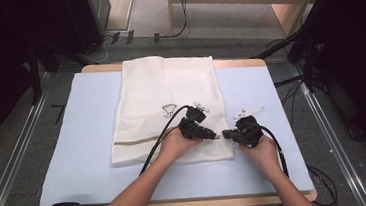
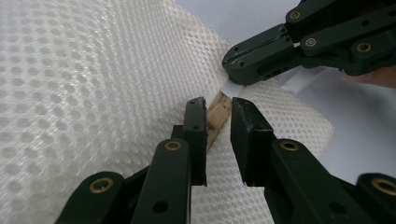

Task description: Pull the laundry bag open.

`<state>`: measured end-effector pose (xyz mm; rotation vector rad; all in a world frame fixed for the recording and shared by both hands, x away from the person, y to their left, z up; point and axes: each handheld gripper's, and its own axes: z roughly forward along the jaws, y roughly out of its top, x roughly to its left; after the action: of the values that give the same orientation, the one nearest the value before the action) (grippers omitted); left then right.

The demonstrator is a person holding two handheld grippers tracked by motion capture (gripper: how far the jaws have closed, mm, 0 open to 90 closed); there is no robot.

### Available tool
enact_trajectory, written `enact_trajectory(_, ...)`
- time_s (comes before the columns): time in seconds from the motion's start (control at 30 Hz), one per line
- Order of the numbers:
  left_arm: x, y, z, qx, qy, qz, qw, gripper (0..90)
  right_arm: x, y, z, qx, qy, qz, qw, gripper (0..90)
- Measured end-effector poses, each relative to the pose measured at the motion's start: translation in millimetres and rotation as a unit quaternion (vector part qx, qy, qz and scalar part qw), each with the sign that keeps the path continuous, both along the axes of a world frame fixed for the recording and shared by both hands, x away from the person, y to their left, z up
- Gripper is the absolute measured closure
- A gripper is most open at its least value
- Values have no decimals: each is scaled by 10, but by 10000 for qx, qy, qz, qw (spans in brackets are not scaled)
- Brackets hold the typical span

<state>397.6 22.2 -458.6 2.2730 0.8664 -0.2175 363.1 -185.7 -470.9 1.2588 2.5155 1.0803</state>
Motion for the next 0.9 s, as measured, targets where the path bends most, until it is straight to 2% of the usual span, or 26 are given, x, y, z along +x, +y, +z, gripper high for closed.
enact_trajectory(0.3,-4,-59,-64,-159,105,-20,9998,795,-2,0,2,1,23,-11,10000,900)
enact_trajectory(0.47,-27,-120,-94,-126,24,-7,9999,827,-2,1,1,0,9,-6,10000,900)
enact_trajectory(0.7,-12,-129,-108,-152,26,31,9999,873,-3,0,0,3,21,-26,10000,900)
enact_trajectory(0.83,29,-109,-112,-212,247,30,9995,882,-2,-4,-7,59,39,-57,10000,900)
enact_trajectory(0.9,32,-117,-93,-146,258,32,9996,884,6,-19,-15,107,33,-30,9999,900)
